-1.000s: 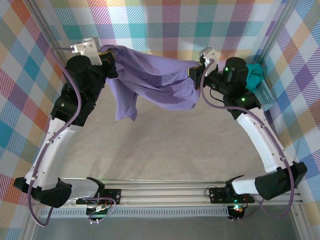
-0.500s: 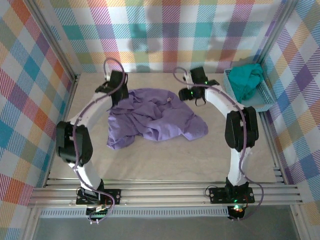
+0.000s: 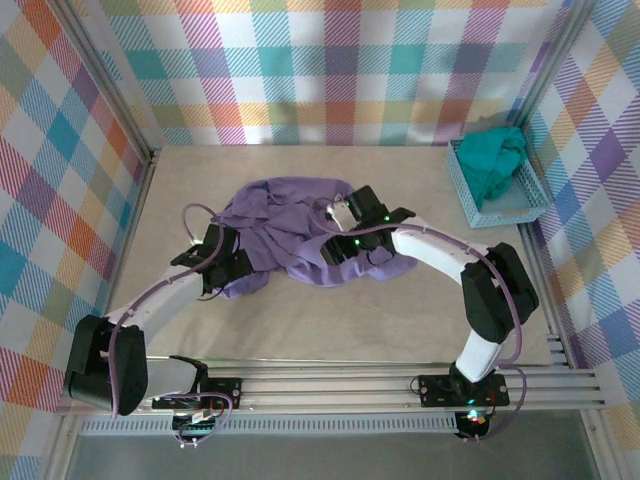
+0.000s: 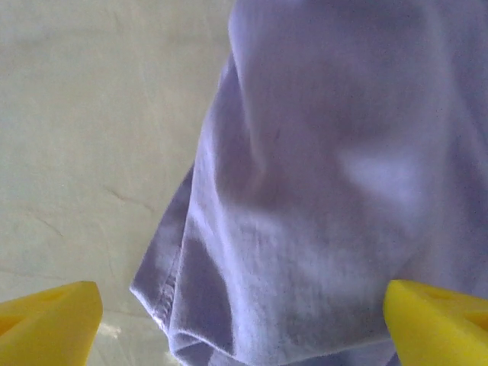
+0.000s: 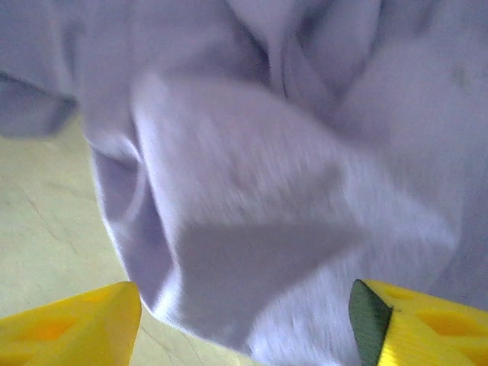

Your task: Fold the inside-out t-shirt

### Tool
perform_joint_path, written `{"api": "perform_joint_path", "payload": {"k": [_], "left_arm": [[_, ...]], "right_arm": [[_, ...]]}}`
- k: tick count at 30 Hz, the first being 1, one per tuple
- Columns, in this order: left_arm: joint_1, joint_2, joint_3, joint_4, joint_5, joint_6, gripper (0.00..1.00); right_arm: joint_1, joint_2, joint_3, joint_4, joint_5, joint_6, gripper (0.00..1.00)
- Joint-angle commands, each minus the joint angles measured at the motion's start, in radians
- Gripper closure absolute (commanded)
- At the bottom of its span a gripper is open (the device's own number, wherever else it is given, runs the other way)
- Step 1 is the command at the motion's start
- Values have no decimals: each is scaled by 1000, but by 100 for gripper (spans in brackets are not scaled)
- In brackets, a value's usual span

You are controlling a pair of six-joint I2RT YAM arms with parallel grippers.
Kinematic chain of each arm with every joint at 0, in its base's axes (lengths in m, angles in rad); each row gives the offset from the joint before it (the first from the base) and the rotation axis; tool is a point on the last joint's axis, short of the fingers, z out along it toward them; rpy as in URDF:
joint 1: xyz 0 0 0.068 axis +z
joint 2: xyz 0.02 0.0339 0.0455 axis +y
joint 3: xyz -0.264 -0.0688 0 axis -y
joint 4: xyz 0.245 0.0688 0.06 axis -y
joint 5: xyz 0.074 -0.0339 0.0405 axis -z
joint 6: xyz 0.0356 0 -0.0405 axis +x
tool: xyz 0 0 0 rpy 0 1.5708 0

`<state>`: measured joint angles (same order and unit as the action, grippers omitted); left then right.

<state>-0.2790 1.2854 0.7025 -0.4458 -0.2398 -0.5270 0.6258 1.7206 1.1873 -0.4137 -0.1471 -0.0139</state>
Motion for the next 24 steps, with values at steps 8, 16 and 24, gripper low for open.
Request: {"api": "perform_joint_path", "payload": {"k": [8,16,24], "left_arm": [[-5,188,61,150,232,65,82],[-90,-158,193,43,597,66,100],[-101,-255,371,-82,538,72,100]], "right_arm": [[-66,90,44,100,100,73,86],[-220,-298,50,113,201,15,100],[-116,-321,-20,152,-82,49,59]]}}
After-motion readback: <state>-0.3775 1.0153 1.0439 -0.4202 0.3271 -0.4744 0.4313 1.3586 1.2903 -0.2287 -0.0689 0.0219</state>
